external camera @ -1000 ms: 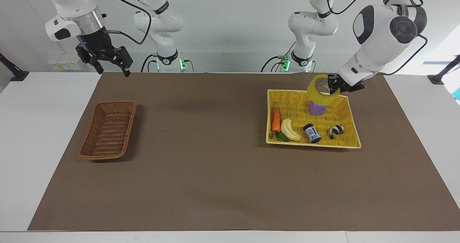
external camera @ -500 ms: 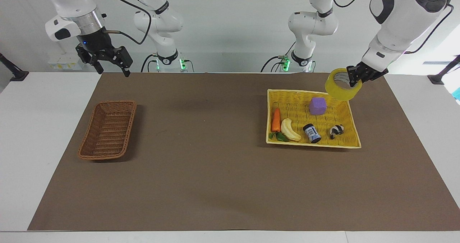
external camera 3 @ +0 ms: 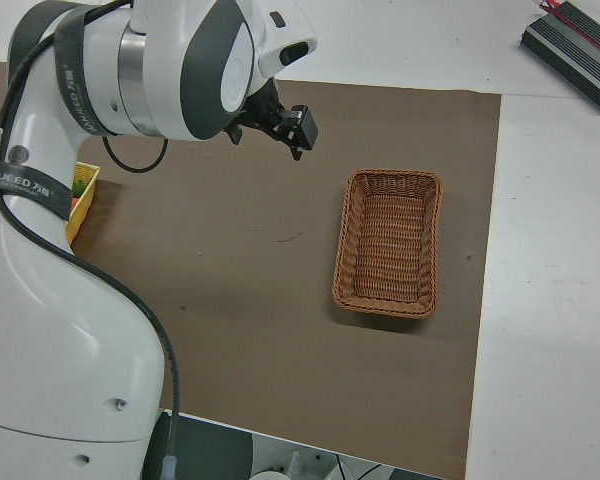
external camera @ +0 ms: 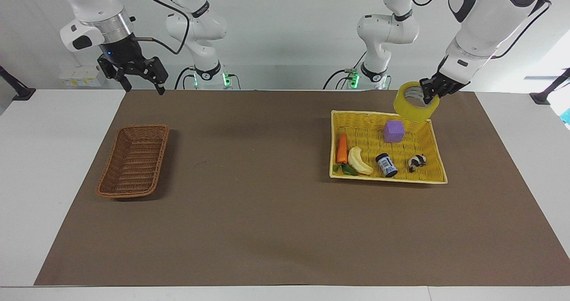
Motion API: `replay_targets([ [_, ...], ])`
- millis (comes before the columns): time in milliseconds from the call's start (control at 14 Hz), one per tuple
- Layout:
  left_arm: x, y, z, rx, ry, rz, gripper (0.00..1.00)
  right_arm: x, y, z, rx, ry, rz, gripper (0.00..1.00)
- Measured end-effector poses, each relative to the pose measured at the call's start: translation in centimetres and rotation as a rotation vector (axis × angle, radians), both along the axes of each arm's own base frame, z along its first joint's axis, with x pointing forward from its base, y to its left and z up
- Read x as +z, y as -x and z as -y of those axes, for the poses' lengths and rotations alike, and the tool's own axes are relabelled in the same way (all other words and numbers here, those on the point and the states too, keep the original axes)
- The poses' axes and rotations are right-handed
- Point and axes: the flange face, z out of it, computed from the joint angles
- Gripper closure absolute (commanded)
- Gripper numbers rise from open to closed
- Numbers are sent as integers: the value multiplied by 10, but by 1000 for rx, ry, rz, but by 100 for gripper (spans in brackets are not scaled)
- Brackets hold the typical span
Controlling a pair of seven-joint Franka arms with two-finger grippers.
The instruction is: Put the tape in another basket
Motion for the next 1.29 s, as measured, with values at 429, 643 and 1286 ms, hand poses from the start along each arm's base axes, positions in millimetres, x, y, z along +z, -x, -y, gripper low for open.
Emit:
replay_targets([
  [429,4,22,98,113,138,-30,100,6,-9,-97,125,-152,134,0],
  [643,12,29,138,187,225,-16,100,-1,-14,-132,48,-345,115,0],
  [1286,1,35,229,298,431,0,100,-37,0,-218,-23,-494,13,0],
])
